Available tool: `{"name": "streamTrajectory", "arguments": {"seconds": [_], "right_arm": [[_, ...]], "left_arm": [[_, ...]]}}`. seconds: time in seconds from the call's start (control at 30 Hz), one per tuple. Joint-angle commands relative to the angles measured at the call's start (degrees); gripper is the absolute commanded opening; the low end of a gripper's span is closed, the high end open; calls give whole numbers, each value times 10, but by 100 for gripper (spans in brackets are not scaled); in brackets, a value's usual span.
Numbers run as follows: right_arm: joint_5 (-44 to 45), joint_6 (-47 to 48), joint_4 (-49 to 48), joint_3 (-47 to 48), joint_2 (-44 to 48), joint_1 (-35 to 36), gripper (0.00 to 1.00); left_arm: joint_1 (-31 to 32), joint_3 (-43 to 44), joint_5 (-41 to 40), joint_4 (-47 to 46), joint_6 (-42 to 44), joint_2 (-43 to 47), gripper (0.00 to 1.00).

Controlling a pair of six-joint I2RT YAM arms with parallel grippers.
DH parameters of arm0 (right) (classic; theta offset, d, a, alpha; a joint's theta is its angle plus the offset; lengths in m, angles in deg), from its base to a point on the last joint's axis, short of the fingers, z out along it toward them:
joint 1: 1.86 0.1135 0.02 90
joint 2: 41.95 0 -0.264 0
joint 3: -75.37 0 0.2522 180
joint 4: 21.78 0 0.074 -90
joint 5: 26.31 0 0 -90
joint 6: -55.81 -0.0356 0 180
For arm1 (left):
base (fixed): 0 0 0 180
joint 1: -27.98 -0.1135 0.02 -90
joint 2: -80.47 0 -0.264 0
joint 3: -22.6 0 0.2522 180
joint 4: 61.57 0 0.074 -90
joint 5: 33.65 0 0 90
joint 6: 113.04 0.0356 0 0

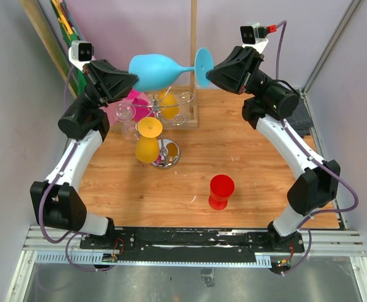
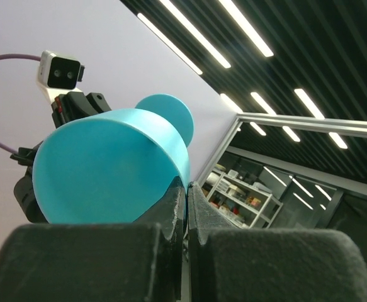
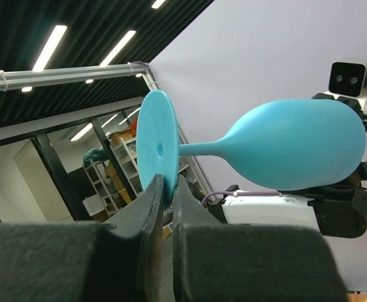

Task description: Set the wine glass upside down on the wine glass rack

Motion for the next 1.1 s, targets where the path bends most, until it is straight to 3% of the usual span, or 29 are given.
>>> {"name": "streamTrajectory", "arguments": {"seconds": [0.0, 0.13, 0.3, 0.4, 0.8, 1.07], "right_arm": [[6, 8, -19, 21, -2, 13, 1], [11, 7, -25, 20, -2, 16, 1], [18, -2, -39, 19, 0, 16, 1], [20, -2, -40, 19, 2, 16, 1], [14, 13, -23, 17, 25, -21, 1], [-10, 105, 85, -50, 93, -107, 1]], "left_arm": [[-4, 7, 5, -155, -5, 20, 0], [-4, 3, 5, -155, -2, 24, 8], [-4, -1, 3, -155, 2, 27, 47], [-4, -3, 9, -155, 5, 30, 55], [-54, -58, 29, -143, 18, 64, 61], [-64, -84, 77, -3, 132, 118, 59]]}}
